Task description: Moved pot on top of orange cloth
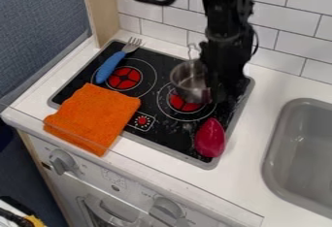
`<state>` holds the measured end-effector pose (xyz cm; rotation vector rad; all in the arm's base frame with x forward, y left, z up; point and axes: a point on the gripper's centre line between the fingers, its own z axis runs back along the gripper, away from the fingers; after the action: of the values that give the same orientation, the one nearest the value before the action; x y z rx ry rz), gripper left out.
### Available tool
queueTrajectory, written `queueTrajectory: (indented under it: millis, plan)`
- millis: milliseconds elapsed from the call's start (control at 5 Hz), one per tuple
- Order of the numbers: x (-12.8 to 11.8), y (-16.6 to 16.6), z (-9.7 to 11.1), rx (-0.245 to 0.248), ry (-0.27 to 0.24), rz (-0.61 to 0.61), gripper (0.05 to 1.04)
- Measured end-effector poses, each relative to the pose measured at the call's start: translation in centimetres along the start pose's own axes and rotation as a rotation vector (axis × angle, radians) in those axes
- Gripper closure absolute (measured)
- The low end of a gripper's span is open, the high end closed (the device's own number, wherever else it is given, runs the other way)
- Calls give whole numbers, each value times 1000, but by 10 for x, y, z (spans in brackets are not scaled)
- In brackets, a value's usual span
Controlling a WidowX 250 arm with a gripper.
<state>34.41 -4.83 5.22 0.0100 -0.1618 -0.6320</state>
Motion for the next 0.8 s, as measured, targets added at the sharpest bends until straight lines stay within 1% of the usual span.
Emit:
queueTrajectory:
  millis: [200,400,600,800]
  plan:
    - [-10,11,36,138,-53,172,1001]
    - [-38,10,40,206,0,339,1001]
    - [-71,8,28,235,108,508,1001]
    - [-110,22,22,216,170,658,1001]
